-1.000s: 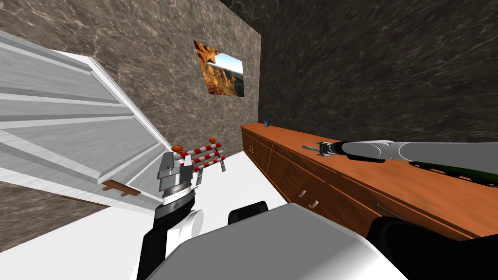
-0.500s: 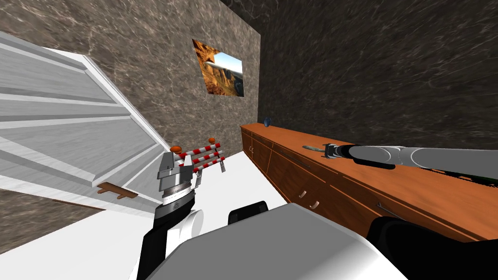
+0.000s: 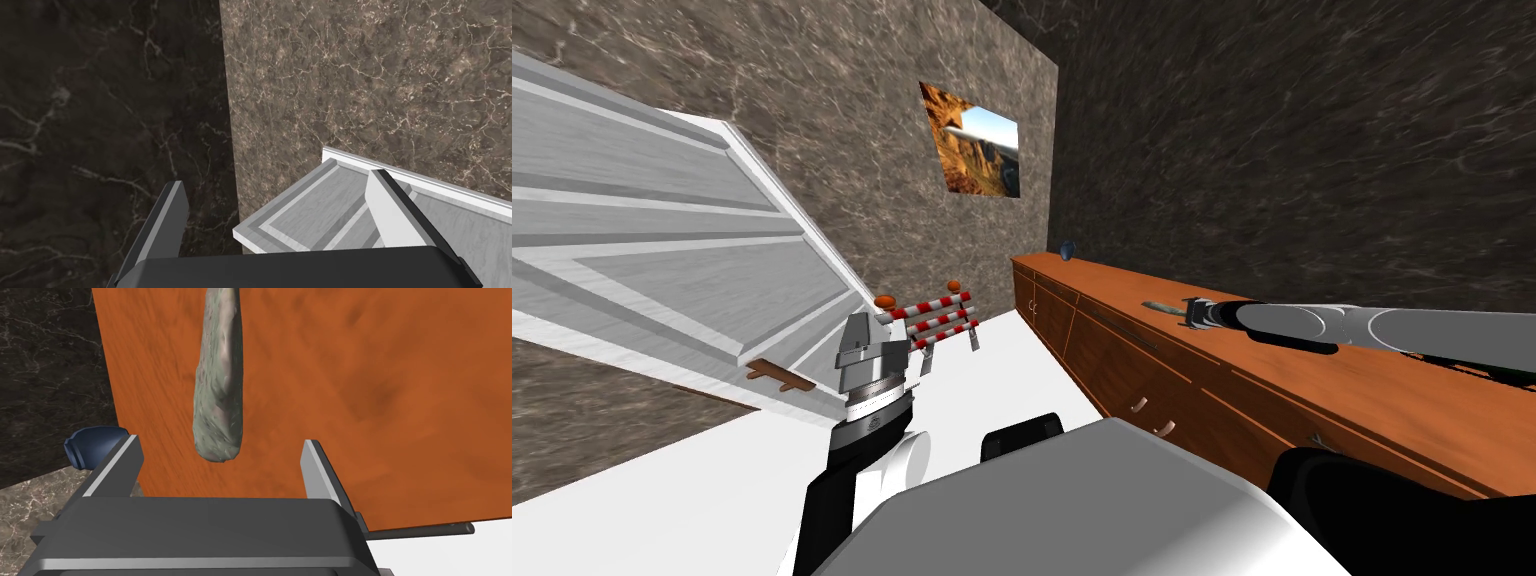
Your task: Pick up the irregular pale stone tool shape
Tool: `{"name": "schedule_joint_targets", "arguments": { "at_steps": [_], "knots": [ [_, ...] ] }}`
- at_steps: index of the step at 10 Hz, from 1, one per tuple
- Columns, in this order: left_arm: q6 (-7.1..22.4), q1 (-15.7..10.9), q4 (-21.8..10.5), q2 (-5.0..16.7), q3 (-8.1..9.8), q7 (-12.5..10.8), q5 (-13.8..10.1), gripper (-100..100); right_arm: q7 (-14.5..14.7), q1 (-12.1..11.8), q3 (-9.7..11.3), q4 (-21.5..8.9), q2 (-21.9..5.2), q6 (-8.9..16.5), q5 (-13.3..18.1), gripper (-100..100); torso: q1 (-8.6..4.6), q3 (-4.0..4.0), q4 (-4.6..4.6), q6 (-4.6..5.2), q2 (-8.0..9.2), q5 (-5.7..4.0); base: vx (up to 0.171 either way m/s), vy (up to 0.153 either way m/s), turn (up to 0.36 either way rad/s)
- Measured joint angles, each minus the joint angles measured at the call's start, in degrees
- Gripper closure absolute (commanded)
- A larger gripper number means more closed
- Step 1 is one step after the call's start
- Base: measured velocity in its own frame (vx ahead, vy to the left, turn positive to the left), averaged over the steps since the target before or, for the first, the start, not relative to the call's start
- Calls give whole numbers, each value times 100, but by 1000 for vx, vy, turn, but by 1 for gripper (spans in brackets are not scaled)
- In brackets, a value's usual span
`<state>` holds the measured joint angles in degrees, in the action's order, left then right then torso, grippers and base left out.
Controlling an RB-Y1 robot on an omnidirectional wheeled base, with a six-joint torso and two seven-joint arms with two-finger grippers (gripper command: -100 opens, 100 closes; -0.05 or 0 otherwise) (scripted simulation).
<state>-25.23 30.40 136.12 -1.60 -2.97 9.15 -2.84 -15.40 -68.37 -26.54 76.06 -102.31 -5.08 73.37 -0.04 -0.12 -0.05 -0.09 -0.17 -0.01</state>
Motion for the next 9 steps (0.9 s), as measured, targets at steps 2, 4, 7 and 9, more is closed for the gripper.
{"name": "schedule_joint_targets", "arguments": {
  "at_steps": [2,4,7,9],
  "knots": [
    [0,-1,0,0,0,0,0,0,-120,-181,151,-150,-16,172,-103,-100,-6,13,5,-1,23,-1,-121,-27,278],
    [0,0,0,0,0,0,0,0,-56,264,654,-390,60,183,-324,-100,-1,11,5,1,17,0,-74,-14,171],
    [0,2,0,0,1,0,0,0,-94,192,548,-415,107,192,-295,-100,3,-7,-2,6,-14,1,-2,-4,-15],
    [0,2,0,0,1,0,0,0,-145,-66,341,-387,121,192,-251,100,5,-10,-3,5,-19,2,0,0,0]
  ]
}}
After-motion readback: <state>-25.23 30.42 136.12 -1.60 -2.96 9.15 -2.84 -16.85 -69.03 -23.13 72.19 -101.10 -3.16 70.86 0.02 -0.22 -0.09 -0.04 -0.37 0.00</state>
